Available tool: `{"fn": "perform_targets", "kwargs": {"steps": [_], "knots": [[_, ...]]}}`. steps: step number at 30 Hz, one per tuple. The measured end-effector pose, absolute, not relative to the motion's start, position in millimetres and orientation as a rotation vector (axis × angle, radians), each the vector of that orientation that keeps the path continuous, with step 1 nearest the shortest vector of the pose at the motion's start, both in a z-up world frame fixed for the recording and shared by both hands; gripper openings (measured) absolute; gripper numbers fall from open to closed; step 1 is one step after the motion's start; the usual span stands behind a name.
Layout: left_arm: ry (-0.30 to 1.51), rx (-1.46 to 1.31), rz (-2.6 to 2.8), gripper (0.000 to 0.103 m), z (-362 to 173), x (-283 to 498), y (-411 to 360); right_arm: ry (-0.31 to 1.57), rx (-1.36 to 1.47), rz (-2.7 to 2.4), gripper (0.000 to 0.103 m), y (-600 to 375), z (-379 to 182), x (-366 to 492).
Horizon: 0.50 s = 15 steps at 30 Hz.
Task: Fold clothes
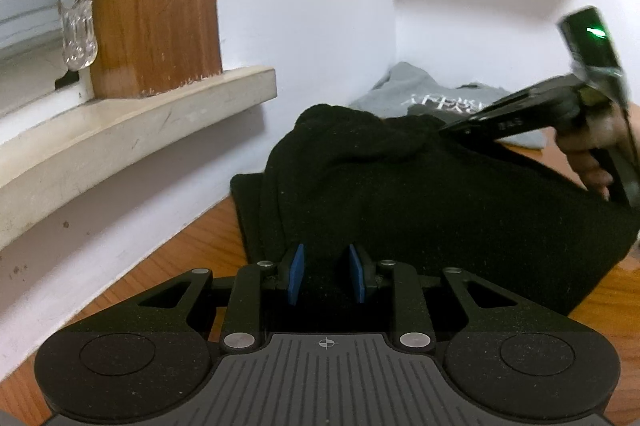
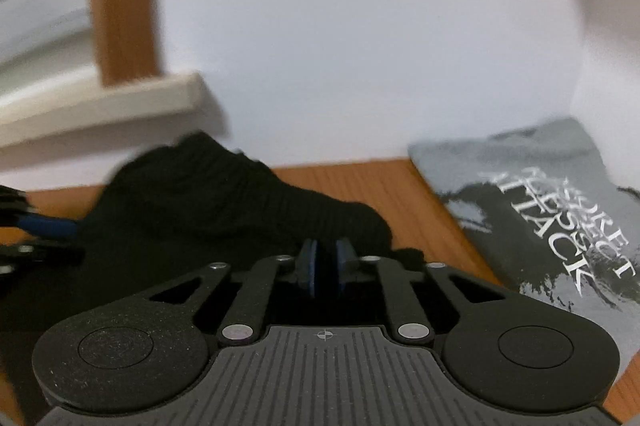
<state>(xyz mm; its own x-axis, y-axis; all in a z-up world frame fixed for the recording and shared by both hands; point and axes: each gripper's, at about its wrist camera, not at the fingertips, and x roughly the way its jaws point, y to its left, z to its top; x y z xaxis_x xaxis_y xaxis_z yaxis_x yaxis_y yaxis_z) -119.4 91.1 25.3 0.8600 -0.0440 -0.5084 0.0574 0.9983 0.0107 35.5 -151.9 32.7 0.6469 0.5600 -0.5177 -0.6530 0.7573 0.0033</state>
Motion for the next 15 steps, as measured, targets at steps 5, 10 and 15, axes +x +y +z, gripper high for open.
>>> {"fn": "perform_targets", "kwargs": {"steps": [5, 10, 15], "knots": [[0.533, 0.014, -0.053, 0.038, 36, -126, 95, 0.507, -0.206, 0.811, 0.032, -171, 30, -16], [0.525, -0.015, 0.006, 0.05, 51, -146, 102, 0.499, -0.21, 0.833, 0.033, -205, 26, -54], [0.538, -0.098, 0.005, 0.061, 54, -182, 99, 0.475, -0.214, 0.89, 0.04, -226, 26, -85]]}}
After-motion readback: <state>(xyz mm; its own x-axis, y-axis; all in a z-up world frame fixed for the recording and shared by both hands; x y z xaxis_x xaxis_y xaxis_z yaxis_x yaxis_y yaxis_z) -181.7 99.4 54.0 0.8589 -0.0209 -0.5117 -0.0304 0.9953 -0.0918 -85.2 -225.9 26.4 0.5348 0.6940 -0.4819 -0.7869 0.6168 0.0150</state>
